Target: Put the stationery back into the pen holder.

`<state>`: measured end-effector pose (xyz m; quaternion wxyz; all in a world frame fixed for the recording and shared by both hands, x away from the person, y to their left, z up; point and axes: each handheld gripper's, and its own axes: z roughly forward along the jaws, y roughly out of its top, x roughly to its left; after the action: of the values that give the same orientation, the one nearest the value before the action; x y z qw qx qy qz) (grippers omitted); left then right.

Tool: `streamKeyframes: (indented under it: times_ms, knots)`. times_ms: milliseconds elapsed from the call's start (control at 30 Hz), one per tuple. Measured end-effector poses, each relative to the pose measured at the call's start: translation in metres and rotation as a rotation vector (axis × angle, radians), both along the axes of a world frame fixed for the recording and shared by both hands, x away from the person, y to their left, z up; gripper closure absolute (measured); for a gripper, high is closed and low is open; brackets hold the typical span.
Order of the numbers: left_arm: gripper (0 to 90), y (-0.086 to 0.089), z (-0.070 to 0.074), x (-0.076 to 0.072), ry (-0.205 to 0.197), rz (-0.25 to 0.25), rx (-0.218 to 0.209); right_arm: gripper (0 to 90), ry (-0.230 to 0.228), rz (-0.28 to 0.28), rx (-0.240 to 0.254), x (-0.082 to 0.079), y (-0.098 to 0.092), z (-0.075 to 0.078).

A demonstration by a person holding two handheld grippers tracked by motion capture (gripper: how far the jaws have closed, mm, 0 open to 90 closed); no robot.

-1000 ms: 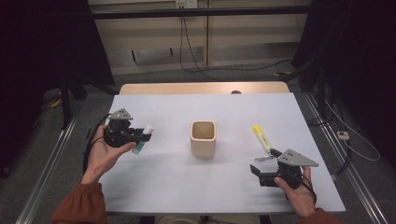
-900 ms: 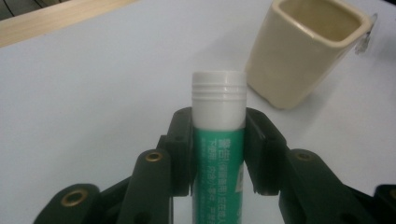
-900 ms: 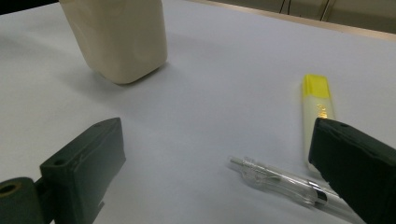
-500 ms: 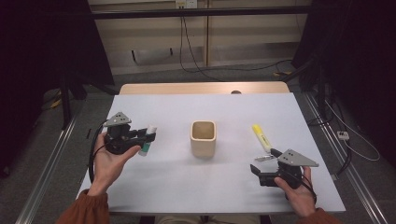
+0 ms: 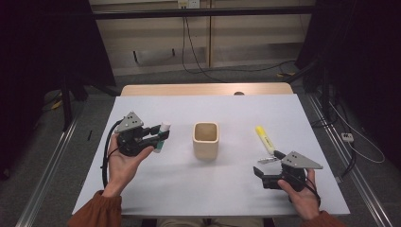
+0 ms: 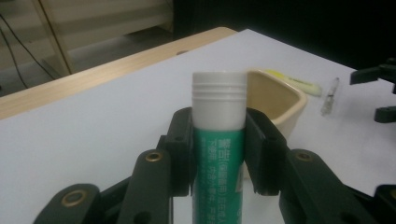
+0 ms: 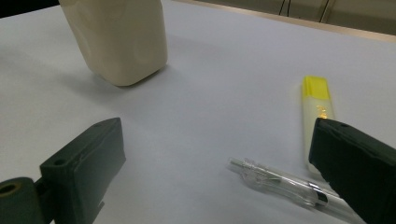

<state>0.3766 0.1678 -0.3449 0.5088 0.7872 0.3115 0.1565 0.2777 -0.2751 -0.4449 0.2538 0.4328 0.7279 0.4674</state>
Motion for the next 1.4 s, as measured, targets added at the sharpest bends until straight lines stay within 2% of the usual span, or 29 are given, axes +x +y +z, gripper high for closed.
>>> streamKeyframes:
  times_ms: [33,133,200,267,533,633,1000,1400]
  knots:
    - [65.9,-0.002,0.000,0.001,-0.009,0.016,0.007,3.1,0.000,0.000,0.001,0.000,0.000,0.000]
    - [65.9,-0.006,-0.001,0.005,-0.011,0.020,-0.028,3.2,-0.003,0.003,0.002,0.000,0.000,0.000]
    - [65.9,-0.008,0.000,0.007,-0.024,0.030,-0.029,3.2,-0.002,0.002,0.002,0.000,0.000,0.000]
    - [65.9,-0.010,0.000,0.008,-0.031,0.029,-0.047,3.1,-0.002,0.002,0.004,0.000,0.000,0.000]
    - [65.9,-0.026,0.007,0.013,-0.063,0.019,-0.069,3.1,-0.003,0.002,0.001,0.000,0.000,0.000]
    - [65.9,-0.031,0.009,0.016,-0.060,0.016,-0.082,3.2,-0.004,0.001,0.002,0.000,0.000,0.001]
    - [65.9,-0.051,0.013,0.017,-0.069,-0.021,-0.096,3.2,-0.004,0.002,0.000,0.000,0.000,0.000]
    - [65.9,-0.077,0.019,0.021,-0.082,-0.059,-0.135,3.2,-0.002,0.005,0.000,0.000,0.000,0.000]
